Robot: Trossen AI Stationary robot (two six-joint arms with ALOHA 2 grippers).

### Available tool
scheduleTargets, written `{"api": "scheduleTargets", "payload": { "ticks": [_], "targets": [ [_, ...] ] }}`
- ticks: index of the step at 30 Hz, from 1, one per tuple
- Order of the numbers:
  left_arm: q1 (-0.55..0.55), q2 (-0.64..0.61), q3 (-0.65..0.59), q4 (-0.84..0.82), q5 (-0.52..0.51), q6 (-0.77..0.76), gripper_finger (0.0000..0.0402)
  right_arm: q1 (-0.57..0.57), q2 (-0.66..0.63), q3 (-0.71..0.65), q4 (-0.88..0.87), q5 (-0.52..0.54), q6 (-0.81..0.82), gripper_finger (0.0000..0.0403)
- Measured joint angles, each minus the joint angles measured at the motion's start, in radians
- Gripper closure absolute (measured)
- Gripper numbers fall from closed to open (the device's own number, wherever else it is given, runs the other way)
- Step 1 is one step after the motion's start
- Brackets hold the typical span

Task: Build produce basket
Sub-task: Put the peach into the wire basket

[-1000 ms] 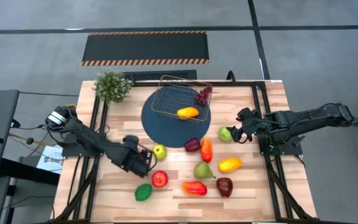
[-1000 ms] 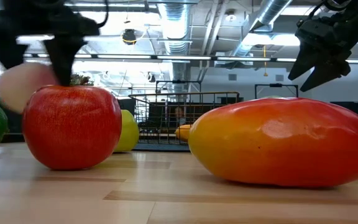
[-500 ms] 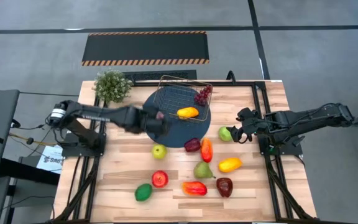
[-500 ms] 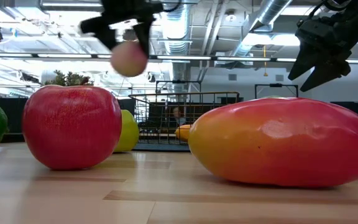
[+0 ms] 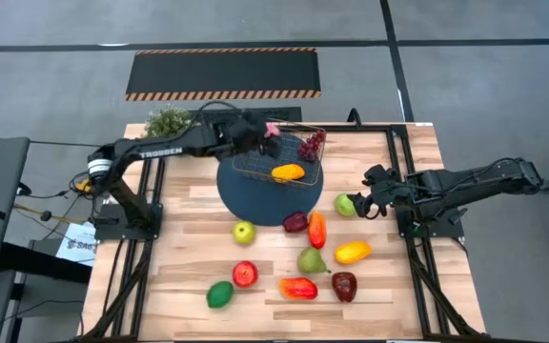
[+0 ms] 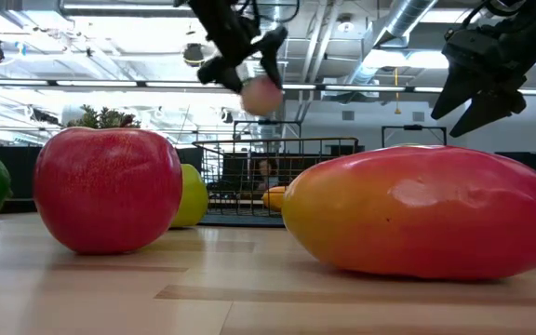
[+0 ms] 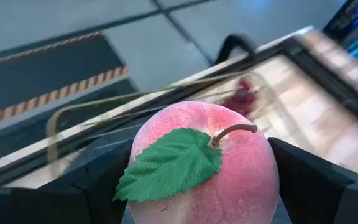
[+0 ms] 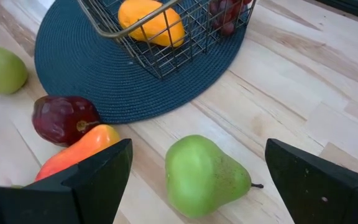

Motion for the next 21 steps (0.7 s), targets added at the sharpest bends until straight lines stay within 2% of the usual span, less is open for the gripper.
{"api": "scheduleTargets", "payload": {
  "ticks": [2, 8, 13, 21],
  "targets": [
    [0.024, 0.029, 0.005, 0.082, 0.029, 0.023, 0.0090, 0.000, 0.001, 0.000, -0.003, 0.000, 0.000, 0.0017],
    [0.070, 0.133, 0.001, 0.140, 0.074, 0.024, 0.0090, 0.000, 0.014, 0.000, 0.003, -0.001, 0.008, 0.0017],
    [0.083, 0.220, 0.003, 0.237, 0.062, 0.025, 0.0090, -0.001, 0.033, 0.000, 0.001, -0.001, 0.008, 0.0017],
    [0.095, 0.322, 0.002, 0.287, 0.087, -0.005, 0.0090, -0.001, 0.065, 0.000, 0.002, -0.001, 0.000, 0.0017]
  ]
}}
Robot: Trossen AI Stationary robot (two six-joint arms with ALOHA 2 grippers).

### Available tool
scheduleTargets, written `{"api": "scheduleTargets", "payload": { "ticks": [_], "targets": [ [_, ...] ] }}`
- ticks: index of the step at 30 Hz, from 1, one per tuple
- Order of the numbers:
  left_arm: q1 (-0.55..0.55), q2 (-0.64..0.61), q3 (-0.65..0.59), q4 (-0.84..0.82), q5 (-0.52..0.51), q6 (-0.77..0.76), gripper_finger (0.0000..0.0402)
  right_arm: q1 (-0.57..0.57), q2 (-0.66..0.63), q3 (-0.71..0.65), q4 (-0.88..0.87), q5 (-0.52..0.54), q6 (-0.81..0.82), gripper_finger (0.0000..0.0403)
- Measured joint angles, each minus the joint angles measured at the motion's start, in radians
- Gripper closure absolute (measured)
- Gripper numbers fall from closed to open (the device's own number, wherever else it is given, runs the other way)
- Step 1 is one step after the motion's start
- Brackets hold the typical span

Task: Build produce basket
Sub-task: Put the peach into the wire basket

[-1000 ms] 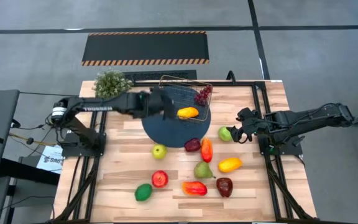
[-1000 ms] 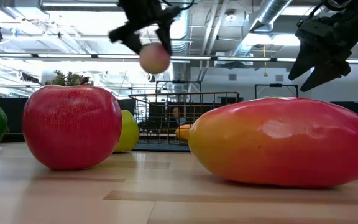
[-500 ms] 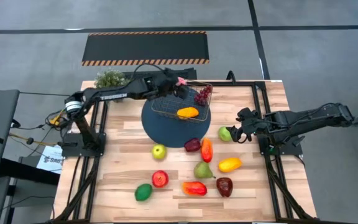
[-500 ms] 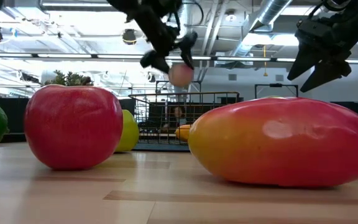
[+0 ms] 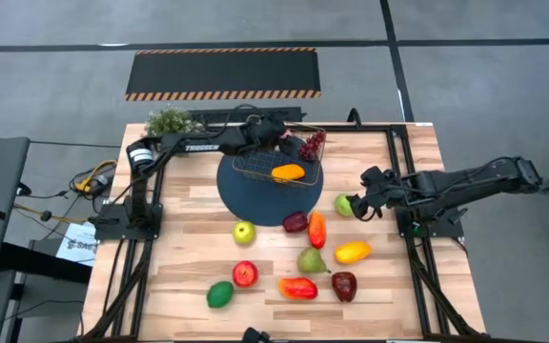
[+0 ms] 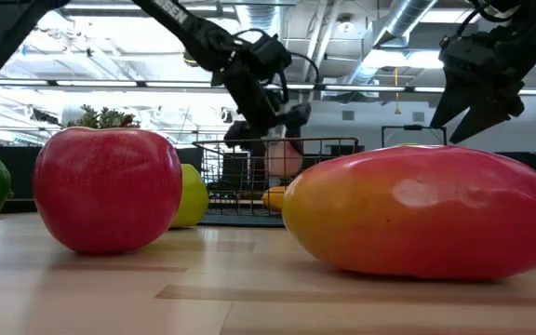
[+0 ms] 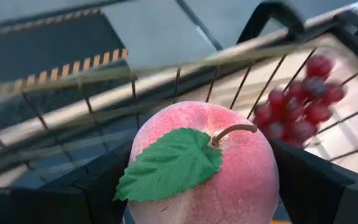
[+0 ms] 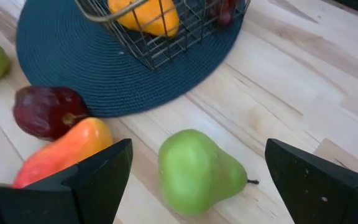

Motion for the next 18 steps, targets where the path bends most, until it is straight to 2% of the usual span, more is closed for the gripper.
{"api": "scheduleTargets", "payload": {
  "ticks": [13, 18],
  "targets": [
    [-0.009, 0.098, 0.001, 0.047, 0.003, -0.037, 0.0090, 0.000, 0.001, 0.000, -0.004, -0.001, -0.001, 0.0017],
    [-0.019, 0.101, 0.001, 0.064, -0.001, -0.045, 0.0090, 0.000, 0.001, 0.000, -0.004, -0.001, -0.001, 0.0017]
  ]
}}
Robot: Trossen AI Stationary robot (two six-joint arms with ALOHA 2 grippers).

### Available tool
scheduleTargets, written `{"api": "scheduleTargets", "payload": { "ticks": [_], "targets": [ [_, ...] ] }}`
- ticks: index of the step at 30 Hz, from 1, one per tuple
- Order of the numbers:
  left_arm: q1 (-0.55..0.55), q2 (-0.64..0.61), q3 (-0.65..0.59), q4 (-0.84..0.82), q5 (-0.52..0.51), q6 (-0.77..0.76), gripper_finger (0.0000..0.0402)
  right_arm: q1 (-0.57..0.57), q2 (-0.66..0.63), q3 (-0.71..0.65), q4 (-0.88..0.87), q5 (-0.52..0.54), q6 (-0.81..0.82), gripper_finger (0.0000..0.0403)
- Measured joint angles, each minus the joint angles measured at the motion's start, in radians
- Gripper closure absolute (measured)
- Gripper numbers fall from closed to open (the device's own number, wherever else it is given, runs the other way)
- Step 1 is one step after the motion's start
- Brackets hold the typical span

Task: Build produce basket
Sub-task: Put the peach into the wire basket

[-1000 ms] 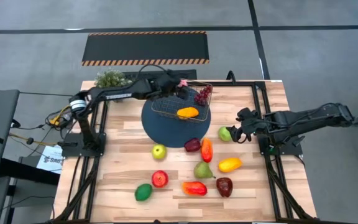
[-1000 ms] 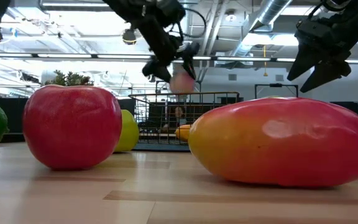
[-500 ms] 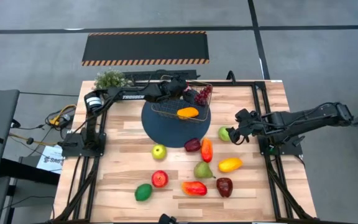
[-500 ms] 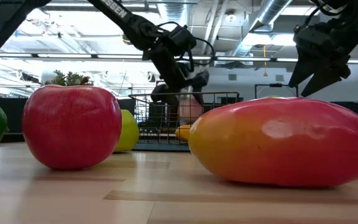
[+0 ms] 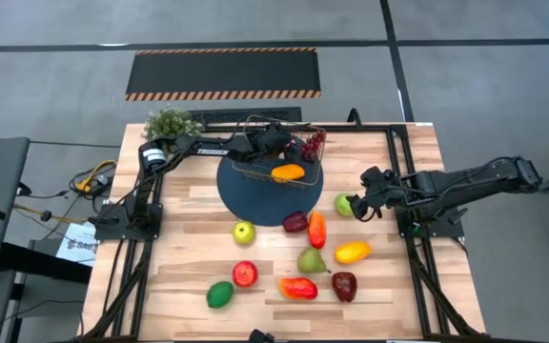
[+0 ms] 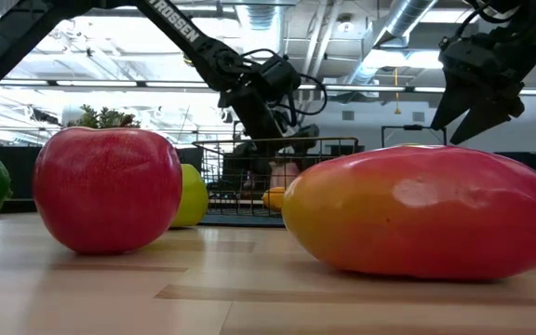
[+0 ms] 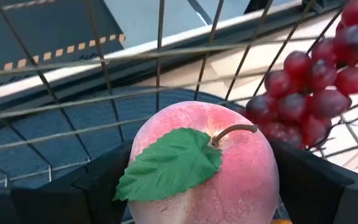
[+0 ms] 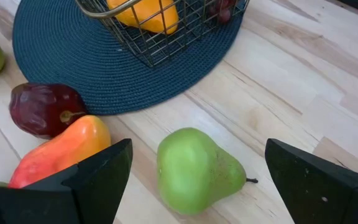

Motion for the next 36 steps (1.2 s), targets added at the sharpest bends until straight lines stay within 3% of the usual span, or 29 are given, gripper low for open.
{"api": "scheduleTargets", "payload": {
  "ticks": [29, 36],
  "targets": [
    [-0.022, 0.047, 0.006, 0.033, -0.022, 0.003, 0.0089, 0.000, 0.000, 0.000, 0.000, -0.001, 0.000, 0.0017],
    [-0.023, 0.047, 0.006, 0.038, -0.017, -0.010, 0.0055, 0.000, 0.000, 0.000, 0.000, -0.001, 0.001, 0.0017]
  ]
}}
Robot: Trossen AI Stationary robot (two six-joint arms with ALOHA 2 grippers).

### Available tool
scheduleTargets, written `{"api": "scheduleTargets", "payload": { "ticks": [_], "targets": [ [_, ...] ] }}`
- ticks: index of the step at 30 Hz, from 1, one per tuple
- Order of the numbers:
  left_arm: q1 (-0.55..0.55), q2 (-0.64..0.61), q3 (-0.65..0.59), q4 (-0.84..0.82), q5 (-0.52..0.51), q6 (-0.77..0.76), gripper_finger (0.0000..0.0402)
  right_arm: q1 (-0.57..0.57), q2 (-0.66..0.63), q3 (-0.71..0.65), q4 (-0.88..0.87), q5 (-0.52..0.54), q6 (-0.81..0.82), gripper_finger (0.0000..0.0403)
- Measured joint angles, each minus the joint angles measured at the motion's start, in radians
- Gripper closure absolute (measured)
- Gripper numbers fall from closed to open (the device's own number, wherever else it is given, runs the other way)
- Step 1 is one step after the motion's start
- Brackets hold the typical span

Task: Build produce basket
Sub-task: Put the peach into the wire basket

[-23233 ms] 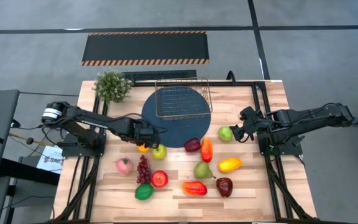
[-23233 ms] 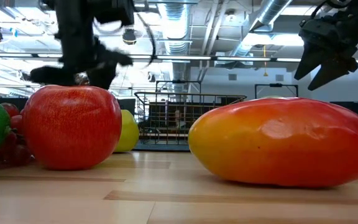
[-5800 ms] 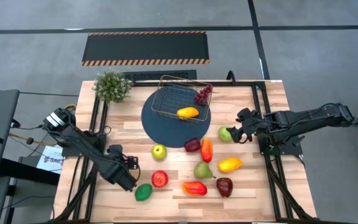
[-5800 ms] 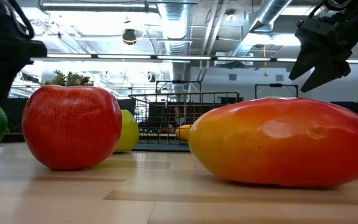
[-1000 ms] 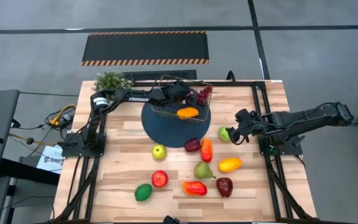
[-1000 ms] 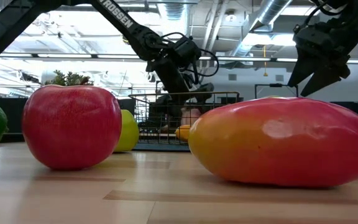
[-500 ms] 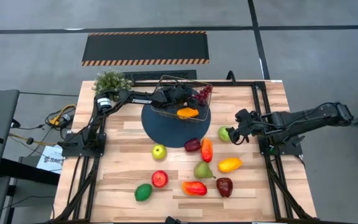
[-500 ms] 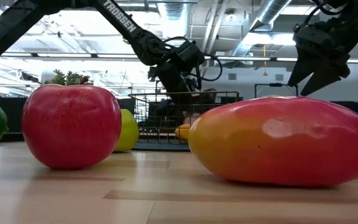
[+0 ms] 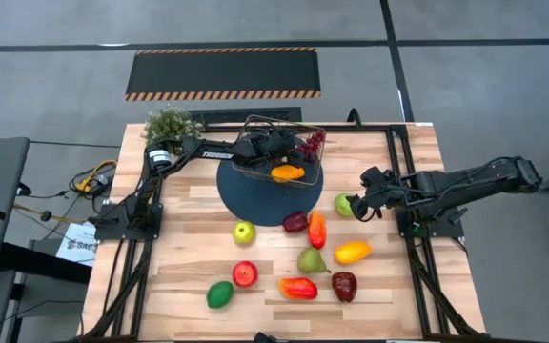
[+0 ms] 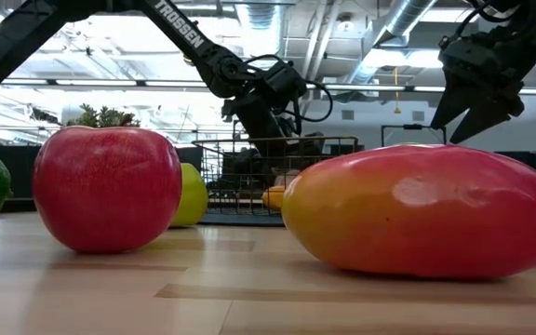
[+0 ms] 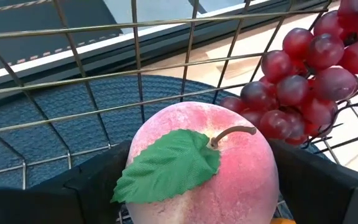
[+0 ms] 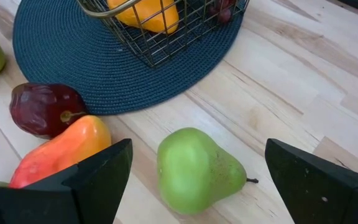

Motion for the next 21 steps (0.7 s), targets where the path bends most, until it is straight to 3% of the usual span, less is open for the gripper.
{"api": "scheduleTargets", "payload": {
  "ticks": [16, 21],
  "targets": [
    [0.000, -0.009, 0.000, -0.001, 0.057, 0.008, 0.0028, 0.000, 0.000, 0.000, 0.000, 0.000, 0.000, 0.0017],
    [-0.004, -0.028, 0.060, -0.068, 0.076, 0.059, 0.0028, 0.000, 0.000, 0.000, 0.000, 0.000, 0.000, 0.0017]
  ]
}}
